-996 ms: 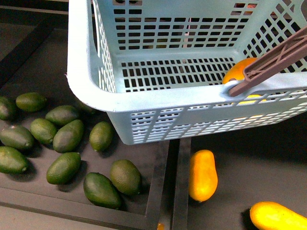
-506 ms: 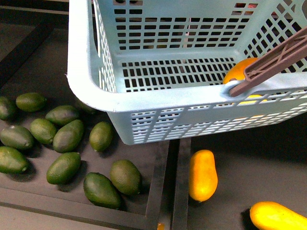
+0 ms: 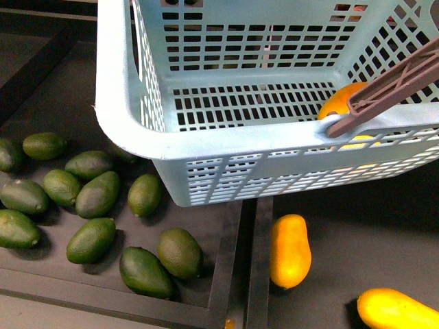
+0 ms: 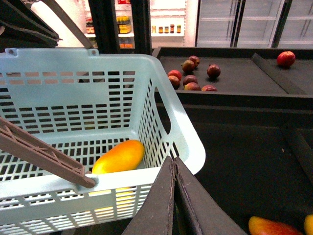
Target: Pick lemon and mango into basket
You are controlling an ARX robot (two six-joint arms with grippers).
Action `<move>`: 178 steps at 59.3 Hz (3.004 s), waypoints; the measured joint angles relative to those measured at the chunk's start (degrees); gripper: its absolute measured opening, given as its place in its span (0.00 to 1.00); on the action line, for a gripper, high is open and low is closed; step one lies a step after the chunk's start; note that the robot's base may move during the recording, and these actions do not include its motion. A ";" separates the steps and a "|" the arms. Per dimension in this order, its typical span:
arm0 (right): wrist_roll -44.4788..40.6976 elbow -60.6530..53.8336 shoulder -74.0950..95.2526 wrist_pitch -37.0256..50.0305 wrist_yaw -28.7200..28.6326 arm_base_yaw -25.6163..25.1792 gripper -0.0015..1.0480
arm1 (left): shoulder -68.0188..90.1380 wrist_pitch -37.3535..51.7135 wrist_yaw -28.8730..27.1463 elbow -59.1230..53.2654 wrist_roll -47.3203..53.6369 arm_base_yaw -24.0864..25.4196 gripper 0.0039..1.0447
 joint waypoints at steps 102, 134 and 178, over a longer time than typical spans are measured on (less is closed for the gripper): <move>-0.02 0.02 -9.68 -10.01 0.04 0.07 0.92 | 0.00 0.00 -0.09 0.00 -0.09 -0.15 0.04; -0.02 0.02 -9.81 -10.12 0.00 0.09 0.92 | 0.02 0.00 0.09 0.00 -0.11 0.00 0.04; -0.02 -0.02 -9.81 -10.10 -0.24 0.00 0.92 | 4.00 -1.99 -26.27 4.61 -16.35 -1.25 0.04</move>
